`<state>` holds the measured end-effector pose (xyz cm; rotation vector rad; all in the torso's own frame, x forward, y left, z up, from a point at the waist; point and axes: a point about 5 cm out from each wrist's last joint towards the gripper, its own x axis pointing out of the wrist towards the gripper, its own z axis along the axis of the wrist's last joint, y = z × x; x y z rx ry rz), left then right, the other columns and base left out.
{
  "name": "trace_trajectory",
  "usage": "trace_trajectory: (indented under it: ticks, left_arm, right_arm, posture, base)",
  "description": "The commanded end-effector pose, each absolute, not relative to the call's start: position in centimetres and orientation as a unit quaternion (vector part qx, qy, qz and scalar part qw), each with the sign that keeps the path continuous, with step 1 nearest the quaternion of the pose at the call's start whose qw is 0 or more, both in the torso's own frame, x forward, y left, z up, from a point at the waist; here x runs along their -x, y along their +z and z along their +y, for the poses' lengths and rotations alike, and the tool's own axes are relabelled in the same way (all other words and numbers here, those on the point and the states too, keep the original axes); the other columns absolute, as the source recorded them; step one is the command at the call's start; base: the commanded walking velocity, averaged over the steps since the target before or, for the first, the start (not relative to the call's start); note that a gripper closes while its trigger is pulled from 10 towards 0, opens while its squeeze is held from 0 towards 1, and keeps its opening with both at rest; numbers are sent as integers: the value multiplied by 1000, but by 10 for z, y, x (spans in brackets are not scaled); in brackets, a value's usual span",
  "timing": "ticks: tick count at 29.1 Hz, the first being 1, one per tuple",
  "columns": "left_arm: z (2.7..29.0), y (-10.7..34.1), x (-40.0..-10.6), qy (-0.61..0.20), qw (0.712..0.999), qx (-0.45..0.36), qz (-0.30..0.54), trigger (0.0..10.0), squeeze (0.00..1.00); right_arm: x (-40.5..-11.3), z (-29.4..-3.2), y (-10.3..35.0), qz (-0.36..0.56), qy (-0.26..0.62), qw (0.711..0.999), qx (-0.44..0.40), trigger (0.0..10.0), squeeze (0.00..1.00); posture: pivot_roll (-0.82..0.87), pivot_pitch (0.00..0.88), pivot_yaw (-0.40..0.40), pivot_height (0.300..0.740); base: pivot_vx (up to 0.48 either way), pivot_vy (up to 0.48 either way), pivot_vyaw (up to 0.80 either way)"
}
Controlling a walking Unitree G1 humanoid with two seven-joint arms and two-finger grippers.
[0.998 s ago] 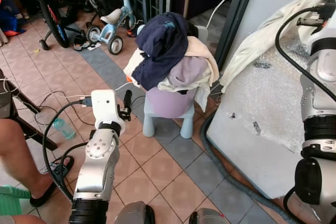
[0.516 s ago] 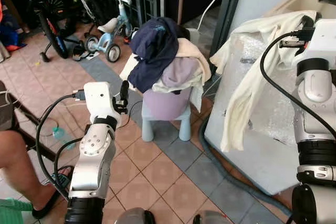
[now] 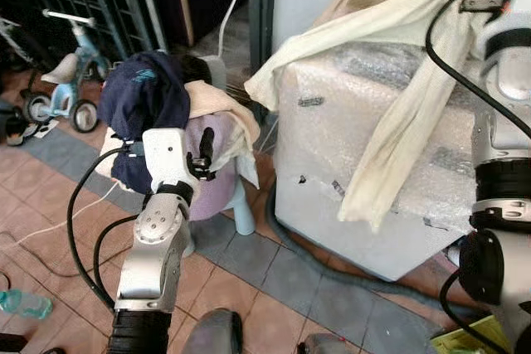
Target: Clothes washing
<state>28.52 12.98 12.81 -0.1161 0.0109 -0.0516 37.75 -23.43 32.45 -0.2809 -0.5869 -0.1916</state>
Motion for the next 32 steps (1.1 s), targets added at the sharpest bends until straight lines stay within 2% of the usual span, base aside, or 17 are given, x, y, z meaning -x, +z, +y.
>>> trace_trajectory:
  ticks: [1,8,16,20,22,25,28,31,32]
  left_arm:
    - [126,131,-285,-32,998,52,0,10000,0]
    - [125,128,-283,-40,998,48,6,10000,0]
    - [124,124,-280,-39,998,46,13,10000,0]
    - [121,121,-278,-37,998,47,20,10000,0]
    - [119,121,-277,-36,998,48,23,10000,0]
    - [119,121,-277,-36,998,48,24,10000,0]
    - [120,121,-277,-34,998,44,25,10000,0]
    - [120,120,-277,-33,998,41,25,10000,0]
    - [120,120,-277,-33,998,41,25,10000,0]
  right_arm:
    - [-380,-239,331,-290,-101,941,140,10000,0]
    - [-390,-237,354,-296,-108,941,126,10000,0]
    - [-394,-241,374,-294,-122,940,123,10000,0]
    - [-391,-251,391,-301,-167,929,139,10000,0]
    - [-386,-267,401,-298,-222,918,135,10000,0]
    - [-384,-275,403,-294,-244,916,120,10000,0]
    - [-390,-273,394,-265,-208,936,98,10000,0]
    - [-406,-258,355,-174,-133,969,113,10000,0]
    - [-406,-258,355,-174,-133,969,113,10000,0]
  posture:
    - [-44,73,48,740]
    - [-32,67,42,740]
    - [-26,69,35,740]
    - [-24,66,34,740]
    - [-19,65,32,740]
    - [-17,64,32,740]
    - [-15,63,28,740]
    - [-14,62,24,740]
    - [-14,62,24,740]
  base:
    - [285,0,0]
    - [416,0,0]
    - [449,0,-770]
    - [66,0,-800]
    - [0,0,-800]
    - [0,0,-800]
    - [0,0,-800]
    - [0,0,0]
    - [0,0,0]
